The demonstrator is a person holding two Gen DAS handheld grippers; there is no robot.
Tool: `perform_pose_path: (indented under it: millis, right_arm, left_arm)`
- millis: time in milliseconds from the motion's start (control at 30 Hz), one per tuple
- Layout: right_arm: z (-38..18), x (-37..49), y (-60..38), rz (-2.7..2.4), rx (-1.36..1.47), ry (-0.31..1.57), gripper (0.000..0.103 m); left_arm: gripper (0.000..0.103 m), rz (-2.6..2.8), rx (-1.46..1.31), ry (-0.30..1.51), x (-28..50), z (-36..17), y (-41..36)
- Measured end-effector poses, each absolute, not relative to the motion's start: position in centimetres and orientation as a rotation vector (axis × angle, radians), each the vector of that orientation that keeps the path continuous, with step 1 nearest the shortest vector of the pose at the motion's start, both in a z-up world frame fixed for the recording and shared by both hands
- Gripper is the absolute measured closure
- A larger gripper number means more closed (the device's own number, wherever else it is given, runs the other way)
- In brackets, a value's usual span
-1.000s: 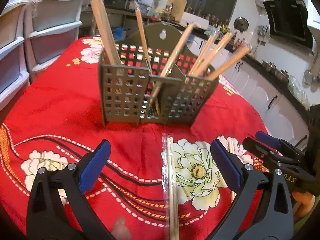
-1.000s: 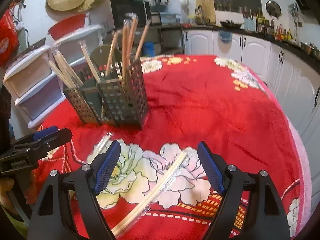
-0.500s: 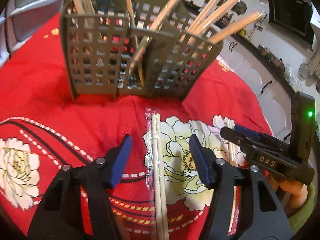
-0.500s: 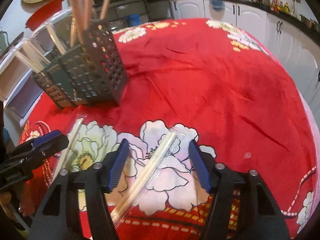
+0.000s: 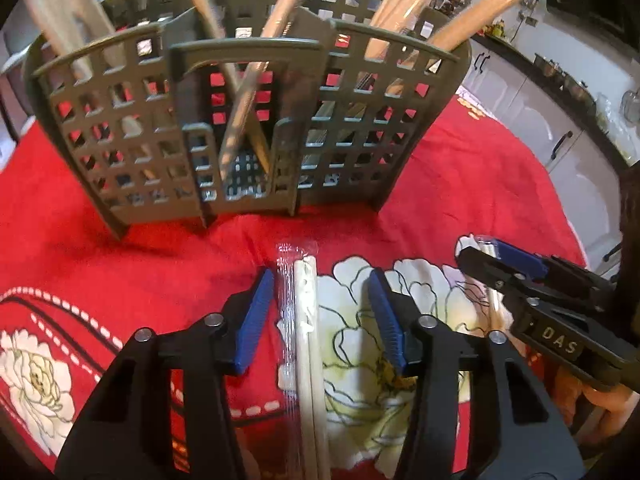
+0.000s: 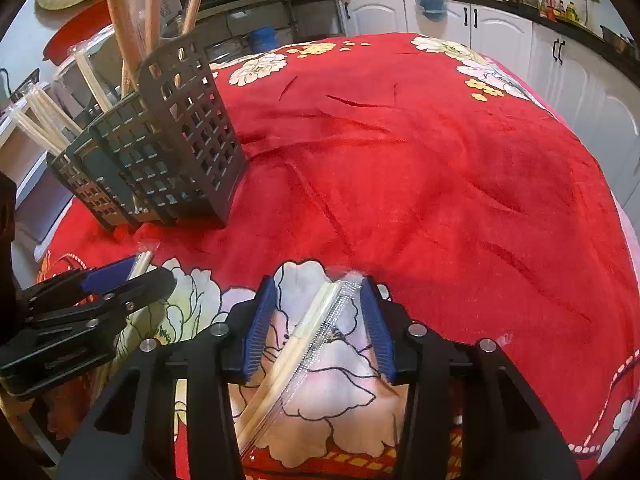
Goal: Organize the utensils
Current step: 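Lift the held chopsticks with both tools and carry them above the caddy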
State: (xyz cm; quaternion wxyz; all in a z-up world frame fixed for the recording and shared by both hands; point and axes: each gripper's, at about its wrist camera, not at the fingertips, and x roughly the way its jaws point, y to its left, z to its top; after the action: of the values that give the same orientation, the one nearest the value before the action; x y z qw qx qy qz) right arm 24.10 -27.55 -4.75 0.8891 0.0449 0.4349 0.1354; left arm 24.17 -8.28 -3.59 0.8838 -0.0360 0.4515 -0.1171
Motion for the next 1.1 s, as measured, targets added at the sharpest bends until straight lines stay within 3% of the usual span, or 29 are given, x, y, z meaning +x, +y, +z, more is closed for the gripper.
perform_pose_path:
  millis: [267, 500, 1100]
  right_arm:
    - [-4.7, 24.4, -28.0, 0.301, 0.127, 0.893, 0.085]
    - [-4.1, 24.0, -28.1, 0.357, 0.181, 0.877, 0.092]
    - [3.0, 19.7, -23.1, 0.535, 0.090, 0.684, 0.096]
  left_arm:
    - [0.082, -0.209, -0.046, 0.921, 24.7, -3.9, -8.6]
    - [0.097, -0.237, -0.162, 0.930, 24.3, -3.7, -5.3]
    - [0.102, -0.233, -0.284, 0.761, 19.1, 2.7, 1.6]
